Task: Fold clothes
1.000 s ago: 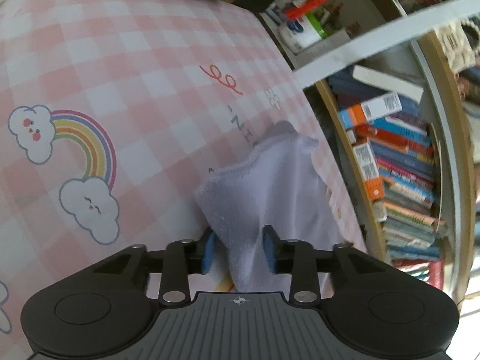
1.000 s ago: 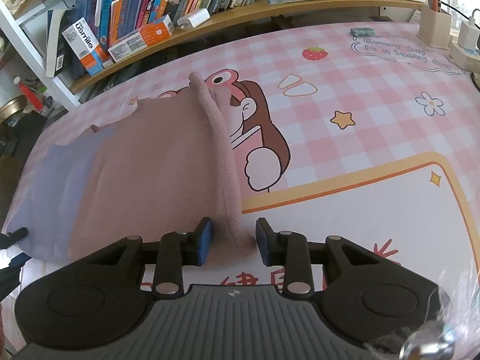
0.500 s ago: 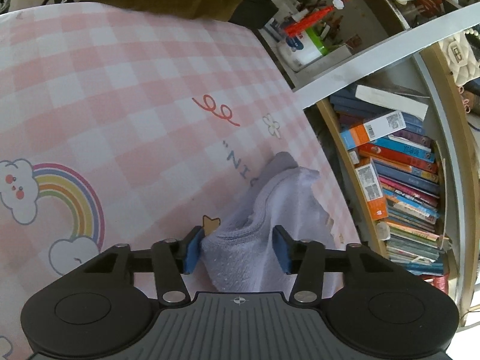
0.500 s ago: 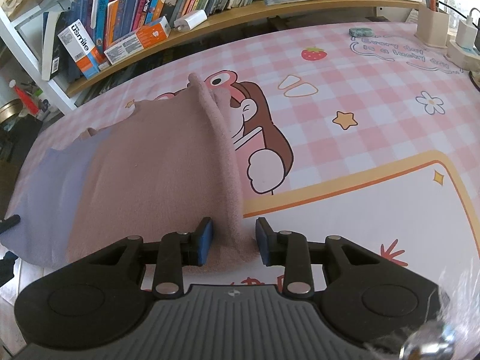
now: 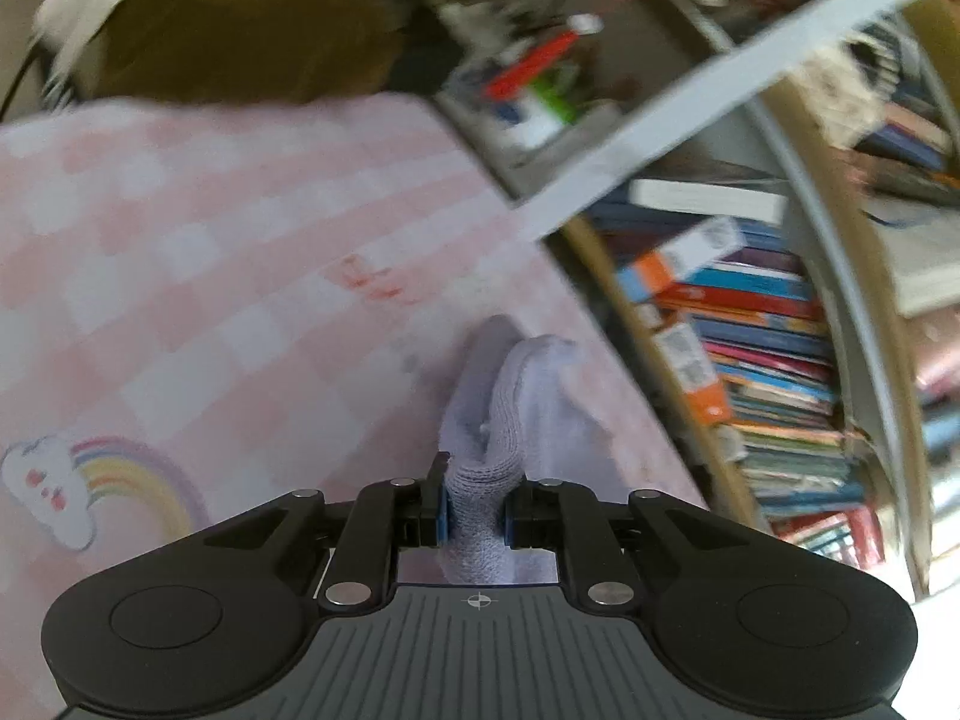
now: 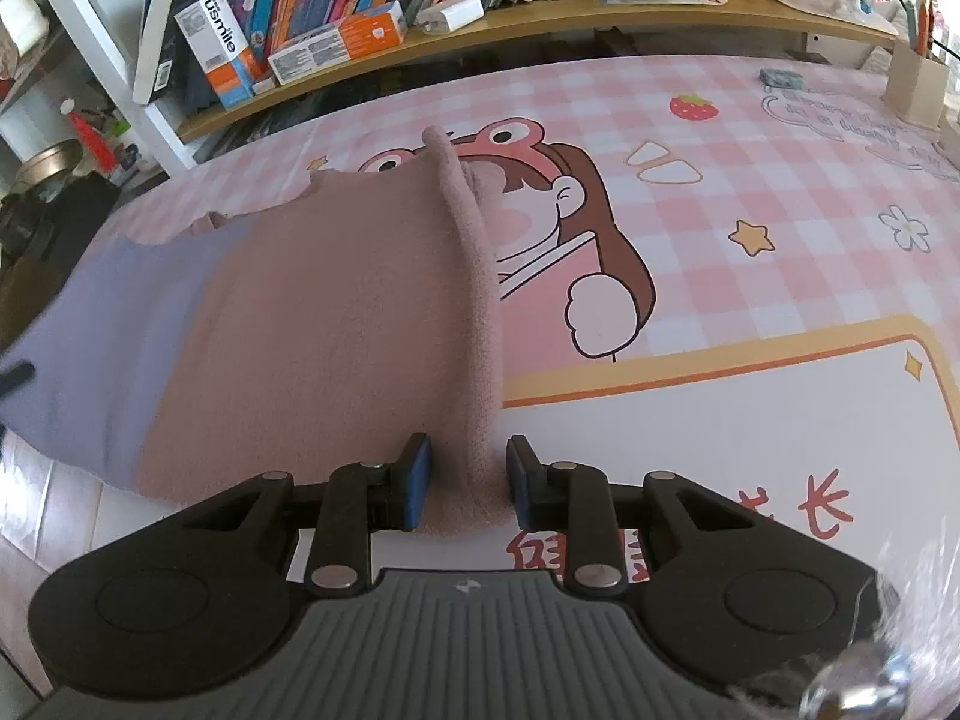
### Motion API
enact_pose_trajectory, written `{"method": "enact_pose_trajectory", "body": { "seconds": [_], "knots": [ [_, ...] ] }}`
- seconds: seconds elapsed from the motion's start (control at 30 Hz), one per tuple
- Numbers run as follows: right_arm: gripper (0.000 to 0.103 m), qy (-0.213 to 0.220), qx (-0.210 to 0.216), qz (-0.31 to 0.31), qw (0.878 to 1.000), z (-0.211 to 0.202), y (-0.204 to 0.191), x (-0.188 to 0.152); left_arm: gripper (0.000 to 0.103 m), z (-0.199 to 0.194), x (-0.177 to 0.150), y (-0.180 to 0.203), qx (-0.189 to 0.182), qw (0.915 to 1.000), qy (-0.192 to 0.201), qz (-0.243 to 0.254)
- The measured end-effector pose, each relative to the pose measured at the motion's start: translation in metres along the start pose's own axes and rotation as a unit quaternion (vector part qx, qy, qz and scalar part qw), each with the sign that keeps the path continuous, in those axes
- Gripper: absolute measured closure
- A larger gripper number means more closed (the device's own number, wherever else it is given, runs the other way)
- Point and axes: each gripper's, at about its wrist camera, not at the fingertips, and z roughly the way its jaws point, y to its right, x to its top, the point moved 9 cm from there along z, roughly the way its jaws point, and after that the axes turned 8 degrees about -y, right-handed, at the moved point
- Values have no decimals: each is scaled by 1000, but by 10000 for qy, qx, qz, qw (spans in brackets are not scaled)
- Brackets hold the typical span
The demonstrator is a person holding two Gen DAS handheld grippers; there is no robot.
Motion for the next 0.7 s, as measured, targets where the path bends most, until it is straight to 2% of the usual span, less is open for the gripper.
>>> {"method": "enact_pose_trajectory", "body": {
  "seconds": [0.2,0.43,0.6,0.7],
  "knots": [
    [77,-51,181,-125,9997,1,2,2,90,-13,-8,70,-271,9934,179,1098],
    [77,-209,620,-277,9975,4,6,8,90,-15,-50,145,-337,9779,149,2058],
    [77,-298,923,-459,9942,6,6,11,90,-16,-80,198,-376,9613,122,2727],
    [77,-333,1118,-593,9914,6,8,12,89,-2,-122,220,-143,9418,-286,3347]
  ]
}}
